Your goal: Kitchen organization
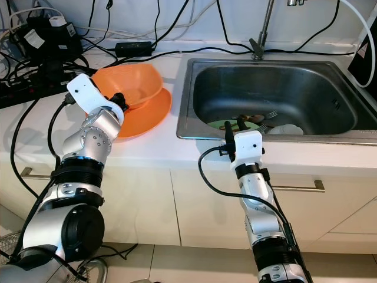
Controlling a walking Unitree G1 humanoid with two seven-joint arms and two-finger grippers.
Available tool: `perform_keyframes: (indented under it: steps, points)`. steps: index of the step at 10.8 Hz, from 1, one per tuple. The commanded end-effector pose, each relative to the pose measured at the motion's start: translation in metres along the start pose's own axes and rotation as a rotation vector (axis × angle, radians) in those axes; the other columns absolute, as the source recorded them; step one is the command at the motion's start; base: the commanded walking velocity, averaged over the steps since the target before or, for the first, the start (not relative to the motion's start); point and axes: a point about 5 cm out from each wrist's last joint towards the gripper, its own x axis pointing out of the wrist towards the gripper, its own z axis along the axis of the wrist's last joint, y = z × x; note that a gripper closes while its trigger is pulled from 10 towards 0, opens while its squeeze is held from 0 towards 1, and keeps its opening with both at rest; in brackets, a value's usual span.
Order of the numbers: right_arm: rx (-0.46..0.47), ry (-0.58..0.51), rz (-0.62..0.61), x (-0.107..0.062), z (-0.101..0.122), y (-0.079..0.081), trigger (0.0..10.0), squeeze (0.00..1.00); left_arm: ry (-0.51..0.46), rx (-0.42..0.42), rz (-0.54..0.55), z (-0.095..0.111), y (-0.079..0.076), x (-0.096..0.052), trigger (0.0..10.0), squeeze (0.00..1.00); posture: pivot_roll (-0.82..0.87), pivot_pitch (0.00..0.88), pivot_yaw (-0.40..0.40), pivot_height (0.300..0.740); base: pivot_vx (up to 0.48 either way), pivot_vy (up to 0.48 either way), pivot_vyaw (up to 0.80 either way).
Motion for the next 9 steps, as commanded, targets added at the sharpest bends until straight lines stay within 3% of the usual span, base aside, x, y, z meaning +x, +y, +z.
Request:
perform_keyframes:
  steps: [1,9]
  points:
    - [0.002,0.074,0.010,-0.003,-0.013,0.004,10.0,0.00,0.023,0.016,0.014,-0.007,0.005,0.001,0.0,0.00,0.04,0.000,0.063,0.740,0.000,0.000,0.00]
    - [0.014,0.074,0.014,-0.003,-0.013,0.008,10.0,0.00,0.051,0.022,0.039,-0.017,0.014,-0.001,0.0,0.00,0.05,0.000,0.056,0.740,0.000,0.000,0.00]
